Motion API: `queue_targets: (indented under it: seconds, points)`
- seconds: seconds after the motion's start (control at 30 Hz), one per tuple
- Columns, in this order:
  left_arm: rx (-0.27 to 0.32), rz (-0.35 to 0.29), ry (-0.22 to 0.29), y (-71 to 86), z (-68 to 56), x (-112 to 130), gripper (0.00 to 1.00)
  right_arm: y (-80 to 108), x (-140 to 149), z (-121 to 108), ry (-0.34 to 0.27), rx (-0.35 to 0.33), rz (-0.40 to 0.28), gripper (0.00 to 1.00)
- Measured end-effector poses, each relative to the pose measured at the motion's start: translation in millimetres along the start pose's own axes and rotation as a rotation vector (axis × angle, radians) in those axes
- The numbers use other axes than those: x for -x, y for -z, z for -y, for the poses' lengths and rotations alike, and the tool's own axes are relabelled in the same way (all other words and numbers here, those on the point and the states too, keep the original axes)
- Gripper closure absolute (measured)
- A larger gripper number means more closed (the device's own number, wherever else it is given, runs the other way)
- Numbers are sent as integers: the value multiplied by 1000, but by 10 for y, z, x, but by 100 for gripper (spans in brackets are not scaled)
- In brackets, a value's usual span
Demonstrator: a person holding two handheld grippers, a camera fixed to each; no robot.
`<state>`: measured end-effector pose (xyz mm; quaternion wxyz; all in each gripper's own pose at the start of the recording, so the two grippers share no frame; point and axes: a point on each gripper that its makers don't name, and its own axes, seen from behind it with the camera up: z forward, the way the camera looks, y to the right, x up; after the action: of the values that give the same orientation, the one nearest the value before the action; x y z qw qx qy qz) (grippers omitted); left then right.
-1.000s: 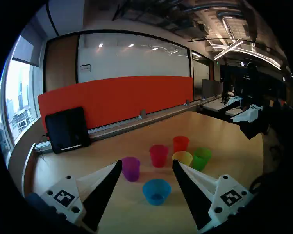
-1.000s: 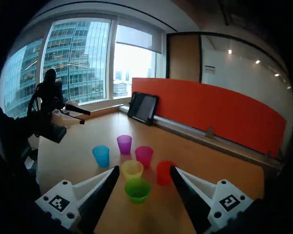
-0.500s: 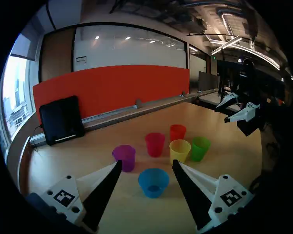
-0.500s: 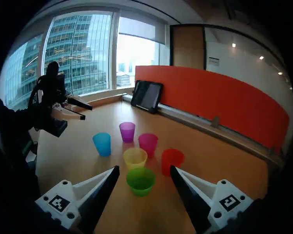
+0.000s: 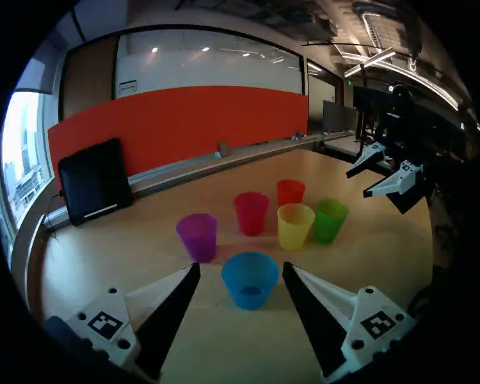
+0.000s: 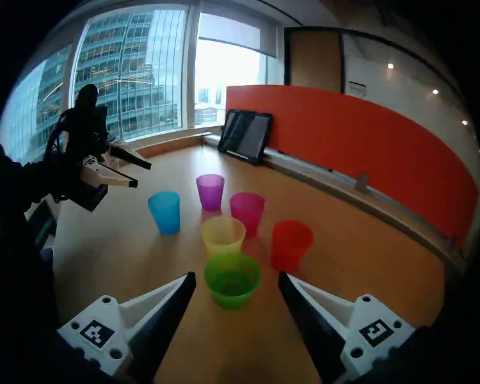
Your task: Pour water
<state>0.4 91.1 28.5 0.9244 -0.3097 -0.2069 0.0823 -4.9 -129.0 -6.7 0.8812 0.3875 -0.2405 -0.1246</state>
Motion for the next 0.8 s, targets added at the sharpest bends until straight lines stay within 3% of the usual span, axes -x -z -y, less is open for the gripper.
queue_targets:
  seconds: [0.37, 0.8]
  points:
    - [9, 52, 4, -81, 29, 252, 4, -170, 204, 9, -1, -11, 43, 0]
    - [50, 108, -16, -193, -23, 452, 4, -348, 420, 4, 3, -19, 92, 0]
